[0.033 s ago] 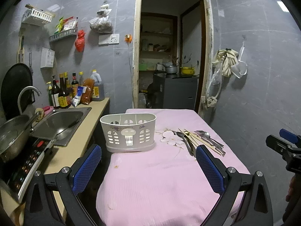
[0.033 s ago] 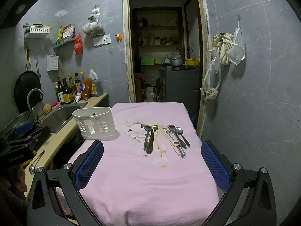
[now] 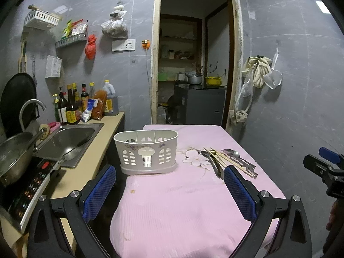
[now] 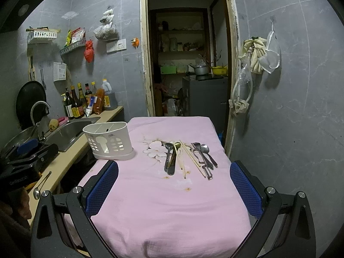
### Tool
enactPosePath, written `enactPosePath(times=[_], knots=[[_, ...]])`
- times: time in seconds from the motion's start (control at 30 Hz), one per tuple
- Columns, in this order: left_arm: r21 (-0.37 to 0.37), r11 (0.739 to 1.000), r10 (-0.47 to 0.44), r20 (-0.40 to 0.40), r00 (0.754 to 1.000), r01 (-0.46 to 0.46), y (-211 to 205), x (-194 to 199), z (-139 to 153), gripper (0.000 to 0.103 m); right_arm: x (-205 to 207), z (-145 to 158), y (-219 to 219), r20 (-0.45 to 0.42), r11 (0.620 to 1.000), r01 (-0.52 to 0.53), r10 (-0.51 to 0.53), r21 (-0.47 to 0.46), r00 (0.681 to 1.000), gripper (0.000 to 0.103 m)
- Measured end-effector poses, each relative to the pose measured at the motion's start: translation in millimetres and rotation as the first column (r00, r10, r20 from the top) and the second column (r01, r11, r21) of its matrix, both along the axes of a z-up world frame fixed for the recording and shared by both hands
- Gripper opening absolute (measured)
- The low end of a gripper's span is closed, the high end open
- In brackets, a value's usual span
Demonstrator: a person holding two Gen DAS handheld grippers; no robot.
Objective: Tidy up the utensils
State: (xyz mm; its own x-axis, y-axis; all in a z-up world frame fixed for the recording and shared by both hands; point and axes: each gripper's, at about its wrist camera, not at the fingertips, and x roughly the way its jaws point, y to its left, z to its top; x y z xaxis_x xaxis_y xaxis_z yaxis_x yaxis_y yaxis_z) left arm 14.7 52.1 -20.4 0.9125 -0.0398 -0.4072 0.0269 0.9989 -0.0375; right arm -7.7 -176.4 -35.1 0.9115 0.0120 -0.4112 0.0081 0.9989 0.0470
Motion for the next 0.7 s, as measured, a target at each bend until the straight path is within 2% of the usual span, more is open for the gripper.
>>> enactPosePath(times=[0.4, 0.7], knots=[[-0.011, 1.0, -0.013, -0.024, 1.0, 0.013, -19.8, 46.5, 1.4, 0.101, 43.0, 20.4, -32.3, 0.026, 0.997, 0.078, -0.078, -0.002, 0.997, 0.102], [-0.008, 0.999, -0.041, -0.047, 0.998, 0.04, -53.7, 114.5, -7.4, 0.101, 122.5, 13.0, -91.3, -0.007, 0.996, 0.093, -0.093, -0.008, 0.996, 0.102]])
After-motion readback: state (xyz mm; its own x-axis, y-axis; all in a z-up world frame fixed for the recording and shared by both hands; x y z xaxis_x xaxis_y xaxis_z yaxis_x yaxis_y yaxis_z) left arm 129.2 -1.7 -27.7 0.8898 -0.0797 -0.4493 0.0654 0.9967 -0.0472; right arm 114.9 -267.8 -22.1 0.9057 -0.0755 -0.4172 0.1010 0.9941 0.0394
